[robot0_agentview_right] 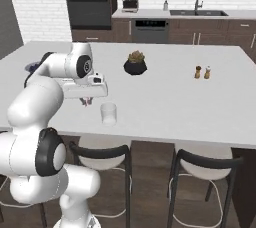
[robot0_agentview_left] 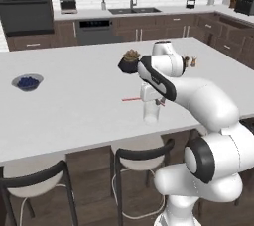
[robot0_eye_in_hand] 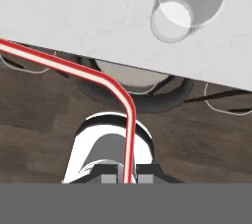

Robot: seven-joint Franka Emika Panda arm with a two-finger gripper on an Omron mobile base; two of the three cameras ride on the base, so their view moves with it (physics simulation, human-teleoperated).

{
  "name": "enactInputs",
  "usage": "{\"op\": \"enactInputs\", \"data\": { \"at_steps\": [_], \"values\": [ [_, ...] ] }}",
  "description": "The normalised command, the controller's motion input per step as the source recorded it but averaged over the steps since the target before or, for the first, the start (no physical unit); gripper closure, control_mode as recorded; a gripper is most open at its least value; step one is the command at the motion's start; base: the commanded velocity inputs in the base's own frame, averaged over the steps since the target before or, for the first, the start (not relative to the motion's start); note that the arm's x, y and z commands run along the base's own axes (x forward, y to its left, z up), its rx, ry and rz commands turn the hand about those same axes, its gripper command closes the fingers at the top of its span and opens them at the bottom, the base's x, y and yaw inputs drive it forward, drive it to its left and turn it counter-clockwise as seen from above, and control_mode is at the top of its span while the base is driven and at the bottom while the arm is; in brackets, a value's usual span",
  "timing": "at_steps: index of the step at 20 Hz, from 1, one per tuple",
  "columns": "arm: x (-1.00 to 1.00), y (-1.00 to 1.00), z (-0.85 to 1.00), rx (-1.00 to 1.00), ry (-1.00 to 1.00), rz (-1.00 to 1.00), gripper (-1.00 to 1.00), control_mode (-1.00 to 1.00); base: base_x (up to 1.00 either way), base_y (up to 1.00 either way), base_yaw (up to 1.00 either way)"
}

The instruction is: Take a straw from the drawer in front and place it inside the glass cup on the dining counter.

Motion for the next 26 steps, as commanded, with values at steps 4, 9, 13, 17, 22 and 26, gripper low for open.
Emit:
{"op": "enactInputs", "data": {
  "at_steps": [4,9,13,17,22,26],
  "values": [
    [0.0,0.0,0.0,0.0,0.0,0.0,1.0,1.0,0.89,0.12,-0.03],
    [0.0,0.0,0.0,0.0,0.0,0.0,1.0,1.0,0.66,0.0,-0.03],
    [-0.01,-0.07,0.09,-0.07,-0.1,-0.02,1.0,-1.0,0.04,0.0,-0.01],
    [-0.13,-0.5,0.33,-0.21,-0.44,-0.02,1.0,-1.0,0.0,0.0,0.0],
    [0.0,-0.54,0.23,-0.23,-0.33,0.0,1.0,-1.0,0.0,0.0,0.0],
    [0.06,-0.47,0.2,-0.23,-0.13,0.0,1.0,-1.0,0.0,0.0,0.0]
  ]
}}
